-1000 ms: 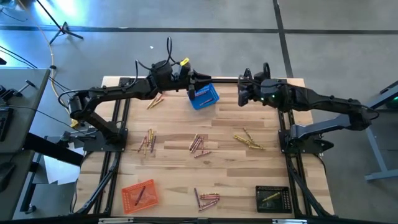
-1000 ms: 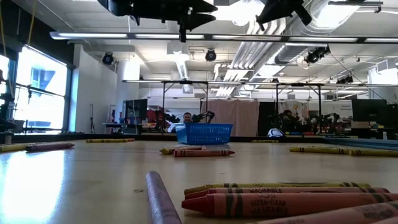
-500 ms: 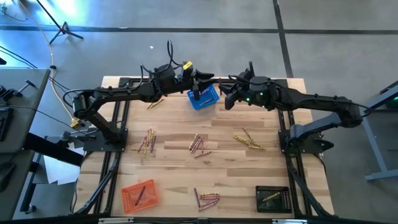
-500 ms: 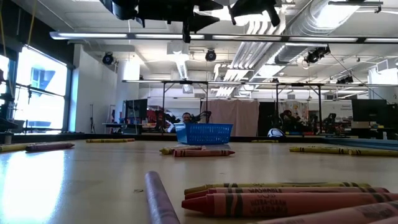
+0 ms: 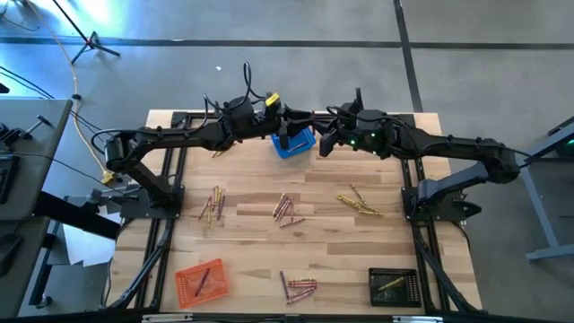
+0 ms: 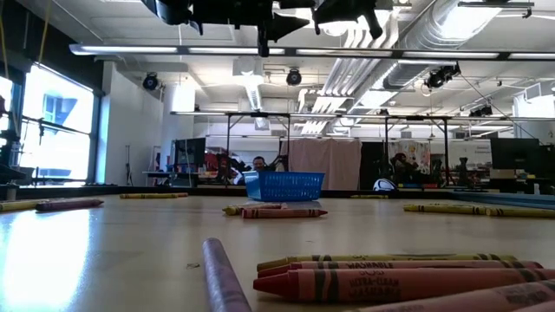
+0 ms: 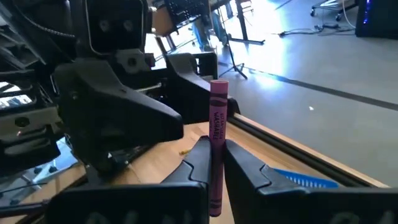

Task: Sort crayons
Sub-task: Put the purple crayon into the orange bin

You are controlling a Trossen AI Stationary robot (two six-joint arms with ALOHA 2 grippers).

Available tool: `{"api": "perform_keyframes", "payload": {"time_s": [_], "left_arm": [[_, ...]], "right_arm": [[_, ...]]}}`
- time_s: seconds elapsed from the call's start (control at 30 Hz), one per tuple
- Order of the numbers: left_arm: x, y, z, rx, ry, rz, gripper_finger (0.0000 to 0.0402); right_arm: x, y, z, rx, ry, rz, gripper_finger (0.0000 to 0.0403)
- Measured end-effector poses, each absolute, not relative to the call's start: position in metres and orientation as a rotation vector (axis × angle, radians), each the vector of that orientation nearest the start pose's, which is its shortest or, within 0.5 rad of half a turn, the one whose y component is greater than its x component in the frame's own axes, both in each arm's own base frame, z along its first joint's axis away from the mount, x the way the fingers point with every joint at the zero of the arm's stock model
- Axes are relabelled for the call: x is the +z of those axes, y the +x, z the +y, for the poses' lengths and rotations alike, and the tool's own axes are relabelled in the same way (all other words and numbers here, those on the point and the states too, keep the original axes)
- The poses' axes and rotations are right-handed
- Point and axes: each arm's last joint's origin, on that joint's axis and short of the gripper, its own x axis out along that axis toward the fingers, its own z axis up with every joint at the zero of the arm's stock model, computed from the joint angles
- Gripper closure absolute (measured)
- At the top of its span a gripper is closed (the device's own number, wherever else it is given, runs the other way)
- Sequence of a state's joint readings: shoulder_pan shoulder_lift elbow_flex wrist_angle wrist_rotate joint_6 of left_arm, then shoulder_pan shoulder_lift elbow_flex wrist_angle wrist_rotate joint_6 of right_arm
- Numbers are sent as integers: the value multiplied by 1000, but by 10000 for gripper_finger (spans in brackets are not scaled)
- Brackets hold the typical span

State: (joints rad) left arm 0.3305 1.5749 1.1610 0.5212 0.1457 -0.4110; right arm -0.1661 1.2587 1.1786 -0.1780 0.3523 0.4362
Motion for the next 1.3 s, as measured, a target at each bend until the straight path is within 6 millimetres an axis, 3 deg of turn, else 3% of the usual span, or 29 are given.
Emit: {"api": "perform_keyframes", "payload": {"time_s": [0.67,0.8,1.0,1.3], "left_arm": [[334,347,113,153,-390,-140,246],[334,348,113,151,-362,-137,277],[335,348,111,101,-314,-125,384],[332,347,115,120,-314,-105,396]], "right_arm": [[370,282,-55,-475,416,129,387],[369,284,-55,-464,417,134,387],[368,284,-55,-466,412,140,378],[368,273,-54,-449,394,210,301]]}}
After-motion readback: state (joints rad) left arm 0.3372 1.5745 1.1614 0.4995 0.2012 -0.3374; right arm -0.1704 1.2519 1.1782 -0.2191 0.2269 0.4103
